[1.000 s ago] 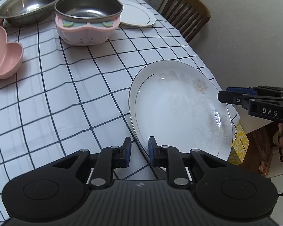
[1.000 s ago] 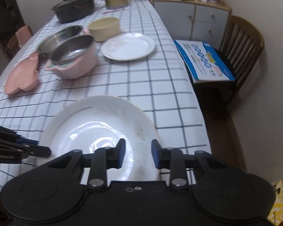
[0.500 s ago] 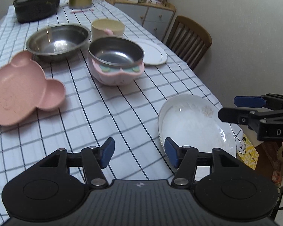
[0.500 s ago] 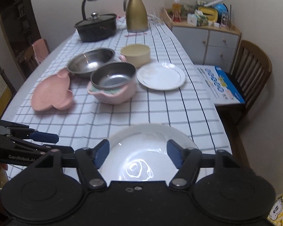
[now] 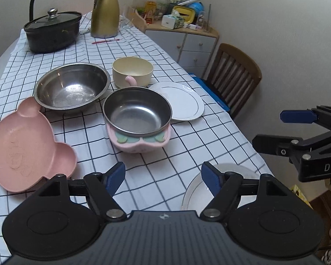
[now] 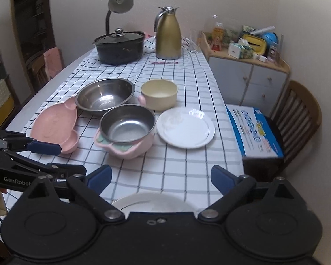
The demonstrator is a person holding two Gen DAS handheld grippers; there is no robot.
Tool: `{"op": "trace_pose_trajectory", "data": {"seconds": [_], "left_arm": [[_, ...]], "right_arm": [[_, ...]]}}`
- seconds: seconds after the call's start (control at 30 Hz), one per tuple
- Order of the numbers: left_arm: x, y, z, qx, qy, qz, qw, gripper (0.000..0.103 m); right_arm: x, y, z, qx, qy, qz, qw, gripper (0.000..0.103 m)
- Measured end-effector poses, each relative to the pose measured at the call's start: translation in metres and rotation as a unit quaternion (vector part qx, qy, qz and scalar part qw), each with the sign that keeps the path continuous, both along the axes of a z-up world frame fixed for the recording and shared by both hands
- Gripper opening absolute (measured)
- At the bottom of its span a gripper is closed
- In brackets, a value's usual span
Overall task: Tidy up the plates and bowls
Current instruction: 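Lift the large plate with both grippers toward the small white plate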
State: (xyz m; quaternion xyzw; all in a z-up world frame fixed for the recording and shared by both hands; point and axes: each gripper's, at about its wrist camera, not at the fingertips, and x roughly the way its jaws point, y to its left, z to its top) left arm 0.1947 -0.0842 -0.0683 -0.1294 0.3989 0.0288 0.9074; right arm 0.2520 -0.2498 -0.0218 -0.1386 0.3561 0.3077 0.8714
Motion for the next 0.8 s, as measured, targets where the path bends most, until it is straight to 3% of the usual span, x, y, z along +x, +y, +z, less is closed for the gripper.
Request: {"op": "trace_pose_trajectory", "data": {"seconds": [0.3,0.5,0.6,0.73,0.8], "left_arm": [[0.073,-0.035,-0.020,-0.049,0.032,0.092,0.9941,0.075],[0.118,-0.050,-0.039,-0.081,0.055,0.145,0.9846,0.075],[0.137,-0.053,-0.049,-0.096,0.058,0.171,0.9789,0.075],[0.157,-0.047,-0.063,-0.119,0.061,0.215,0.9675,0.075],[0.166,-0.047,-0.068,-0.112,0.064,0.233,0.9639,0.074]], "right_arm": [[0.110,-0.012,-0.007,-0.030,0.033,0.084,0.995,0.094],[0.180,0.001,-0.027,-0.058,0.056,0.132,0.988,0.092],[0.209,0.009,-0.039,-0.068,0.068,0.148,0.984,0.086],[0.246,0.016,-0.056,-0.066,0.108,0.152,0.980,0.078],[0.264,0.020,-0.063,-0.065,0.122,0.148,0.979,0.076]]}}
